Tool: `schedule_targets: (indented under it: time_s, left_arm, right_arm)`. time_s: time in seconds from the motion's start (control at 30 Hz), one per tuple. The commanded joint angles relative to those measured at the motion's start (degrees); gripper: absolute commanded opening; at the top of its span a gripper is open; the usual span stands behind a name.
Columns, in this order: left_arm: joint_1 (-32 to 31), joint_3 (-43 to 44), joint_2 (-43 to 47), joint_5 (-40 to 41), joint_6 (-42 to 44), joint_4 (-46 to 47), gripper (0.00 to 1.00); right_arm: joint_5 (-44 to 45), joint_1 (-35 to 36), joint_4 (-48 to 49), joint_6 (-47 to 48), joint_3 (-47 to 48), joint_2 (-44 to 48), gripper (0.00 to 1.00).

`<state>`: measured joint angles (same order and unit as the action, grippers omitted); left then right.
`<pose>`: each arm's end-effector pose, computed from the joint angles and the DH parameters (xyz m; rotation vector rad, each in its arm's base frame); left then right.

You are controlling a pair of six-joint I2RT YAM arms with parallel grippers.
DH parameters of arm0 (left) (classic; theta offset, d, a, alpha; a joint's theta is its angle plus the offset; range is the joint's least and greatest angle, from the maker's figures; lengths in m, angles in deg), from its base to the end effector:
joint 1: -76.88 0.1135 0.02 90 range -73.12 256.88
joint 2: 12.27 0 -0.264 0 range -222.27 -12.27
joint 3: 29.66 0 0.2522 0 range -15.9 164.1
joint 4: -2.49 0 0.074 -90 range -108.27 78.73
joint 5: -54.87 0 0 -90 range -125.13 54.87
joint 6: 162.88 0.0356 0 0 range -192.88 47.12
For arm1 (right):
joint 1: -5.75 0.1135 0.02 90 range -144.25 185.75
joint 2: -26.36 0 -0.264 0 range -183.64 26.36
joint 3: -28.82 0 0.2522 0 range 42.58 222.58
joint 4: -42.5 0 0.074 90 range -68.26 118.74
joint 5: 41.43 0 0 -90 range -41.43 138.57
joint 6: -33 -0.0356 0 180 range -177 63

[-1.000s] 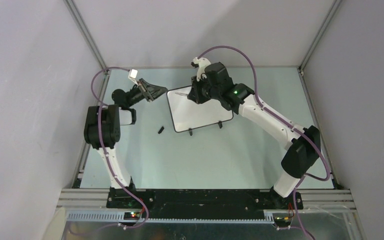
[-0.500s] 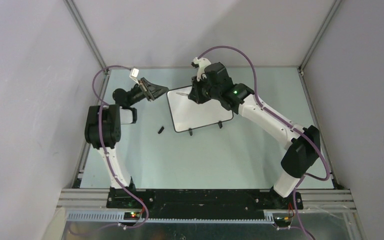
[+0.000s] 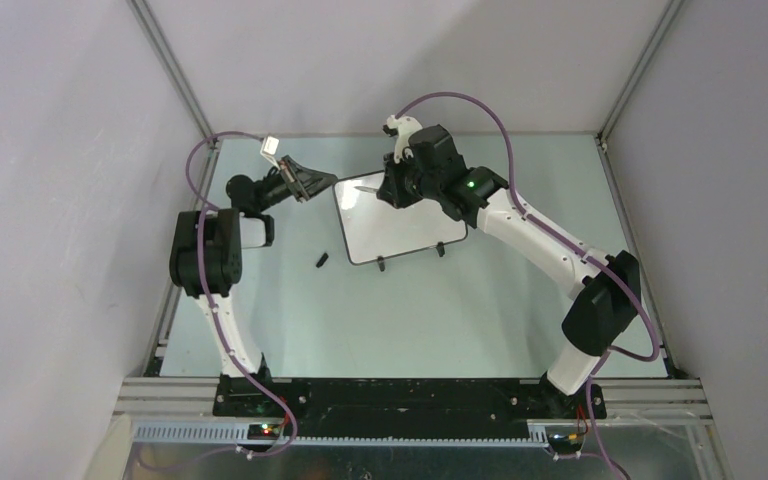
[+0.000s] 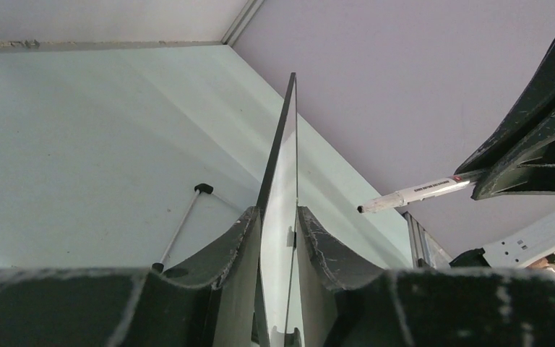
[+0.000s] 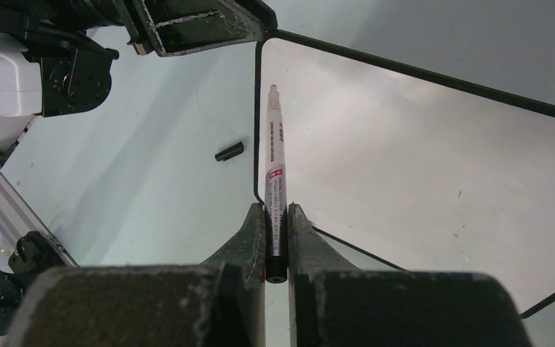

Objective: Write a sentence on the whiteboard

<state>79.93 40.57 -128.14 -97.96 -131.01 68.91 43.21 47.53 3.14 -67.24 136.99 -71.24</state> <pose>0.3970 -0.0106 0.2028 0.2984 1.5466 -1.4290 0.2951 0.2682 0.3687 -0.6374 2.0395 0.6439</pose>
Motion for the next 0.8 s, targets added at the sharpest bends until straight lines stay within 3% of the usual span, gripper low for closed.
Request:
schedule_targets:
  time_s: [0.0, 0.17, 0.3, 0.4, 0.77]
  left_arm:
    - [-0.43, 1.26, 0.91, -0.73, 2.79, -2.40, 0.32]
    - [-0.35, 0.78, 1.66, -0.30, 4.20, -3.25, 0.35]
    - [0.18, 0.99, 0.22, -0.89, -1.54, 5.19, 0.40]
    - [0.49, 1.59, -0.94, -1.14, -4.31, 7.23, 0.39]
    - [0.50, 0.33, 0.17, -0.71, -2.32, 3.64, 0.33]
  right_arm:
    - [0.44, -0.12, 0.29, 0.57, 2.44, 1.33, 0.00]
    - [0.32, -0.09, 0.23, 0.54, 2.53, 1.27, 0.00]
    - [0.20, -0.11, 0.16, 0.73, 2.45, 1.37, 0.00]
    - [0.12, -0.08, 0.12, 0.81, 2.37, 1.42, 0.00]
    - [-0.35, -0.14, 0.06, 0.75, 2.46, 1.30, 0.00]
